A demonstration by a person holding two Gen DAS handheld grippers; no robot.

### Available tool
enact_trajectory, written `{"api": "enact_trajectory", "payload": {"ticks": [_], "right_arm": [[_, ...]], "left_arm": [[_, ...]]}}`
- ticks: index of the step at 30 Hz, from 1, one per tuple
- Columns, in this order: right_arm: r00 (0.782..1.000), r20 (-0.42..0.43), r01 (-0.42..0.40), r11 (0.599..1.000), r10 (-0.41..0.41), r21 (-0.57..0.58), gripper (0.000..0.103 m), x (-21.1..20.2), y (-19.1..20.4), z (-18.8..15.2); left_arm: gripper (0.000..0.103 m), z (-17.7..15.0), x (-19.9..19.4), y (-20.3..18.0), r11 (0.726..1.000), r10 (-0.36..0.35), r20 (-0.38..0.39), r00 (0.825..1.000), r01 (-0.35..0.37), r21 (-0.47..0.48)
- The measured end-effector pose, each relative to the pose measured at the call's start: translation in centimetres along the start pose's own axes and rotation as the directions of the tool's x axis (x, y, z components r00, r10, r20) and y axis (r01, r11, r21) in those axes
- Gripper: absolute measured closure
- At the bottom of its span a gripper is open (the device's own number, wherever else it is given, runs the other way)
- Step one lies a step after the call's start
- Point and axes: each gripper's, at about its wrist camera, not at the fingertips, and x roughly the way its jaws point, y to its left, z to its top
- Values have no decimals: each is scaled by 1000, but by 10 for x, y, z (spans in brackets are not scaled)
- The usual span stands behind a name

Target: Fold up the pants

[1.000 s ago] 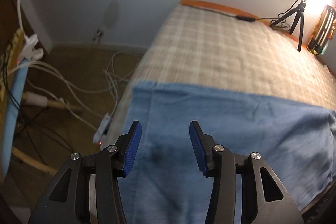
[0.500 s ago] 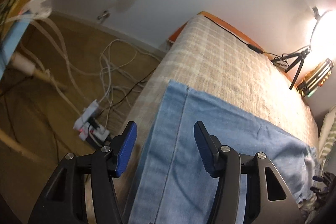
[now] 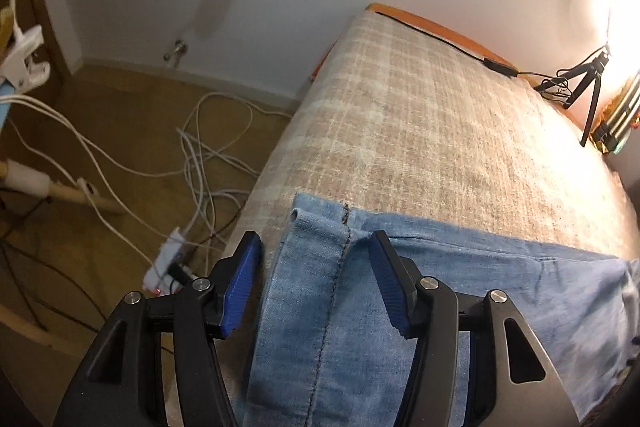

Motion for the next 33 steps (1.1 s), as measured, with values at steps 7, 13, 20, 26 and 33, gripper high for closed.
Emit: {"api": "enact_trajectory", "payload": {"ticks": [7,13,20,26,33], "right_arm": [[1000,6,11,1000,-11,28,64,-1,-9,0],[1000,-10,-23,1000,23,-14,63,-3,-1,-9],[996,-85,-50,988,38,-143,62,7,27,-21],[982,-163,56,970,-97,-239,64,28,36,-29],[998,-61,19,989,-28,-145,62,1,24,-19]], "left_arm": [[90,-6,-11,-22,990,76,62,995,-83,117],[91,1,-24,-36,970,153,150,977,-177,165],[92,14,0,-57,924,247,140,959,-277,264],[82,18,8,-44,941,223,71,972,-234,245],[58,9,-55,-2,996,75,72,995,-78,36]]}}
